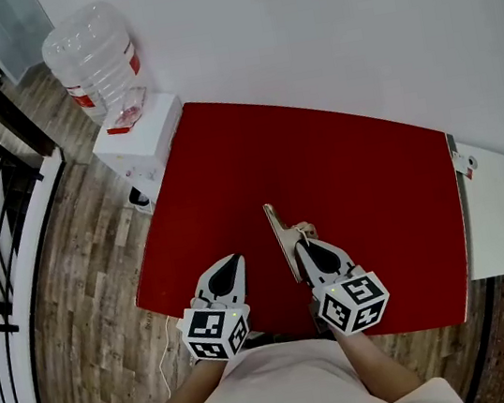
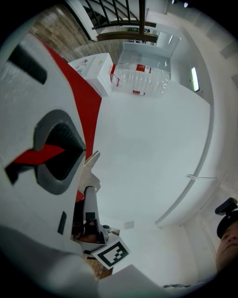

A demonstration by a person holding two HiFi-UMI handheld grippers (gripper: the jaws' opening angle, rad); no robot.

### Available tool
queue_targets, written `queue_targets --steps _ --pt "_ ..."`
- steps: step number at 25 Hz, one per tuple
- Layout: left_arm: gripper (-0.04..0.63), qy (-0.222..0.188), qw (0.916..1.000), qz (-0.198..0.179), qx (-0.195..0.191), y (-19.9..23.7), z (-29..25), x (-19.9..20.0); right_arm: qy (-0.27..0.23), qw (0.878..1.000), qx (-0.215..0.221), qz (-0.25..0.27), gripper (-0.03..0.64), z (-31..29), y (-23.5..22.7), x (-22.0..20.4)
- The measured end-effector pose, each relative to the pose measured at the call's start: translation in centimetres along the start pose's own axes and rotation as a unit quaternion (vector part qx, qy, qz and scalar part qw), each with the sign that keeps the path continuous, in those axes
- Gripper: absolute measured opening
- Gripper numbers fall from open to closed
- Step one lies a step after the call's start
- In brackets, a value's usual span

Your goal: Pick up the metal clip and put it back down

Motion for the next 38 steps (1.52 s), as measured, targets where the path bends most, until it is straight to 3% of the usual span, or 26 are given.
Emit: queue_targets --steps 7,13,38 --pt "0.005 0.003 0.9999 0.002 0.01 -0.4 0.4 0.1 -0.002 1.0 0.0 0.002 0.02 0.5 0.0 0.0" --pt "0.005 -0.027 0.9995 0.009 -0.01 -0.7 0.5 0.3 -0.002 1.0 0.002 0.002 0.02 0.8 0.0 -0.1" --pt "0.005 -0.015 0.9998 0.012 -0.011 -0.6 0.0 0.0 -0.002 1.0 -0.001 -0.006 0.02 0.7 -0.1 0.0"
Point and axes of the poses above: the fingertips, and each gripper's own axes: z backward along the fingers, y to its left, x out of its top, the point moved 10 cm from there along z, backward along the fingers, and after that the axes turned 10 degrees about -z, right-handed, at the moved point
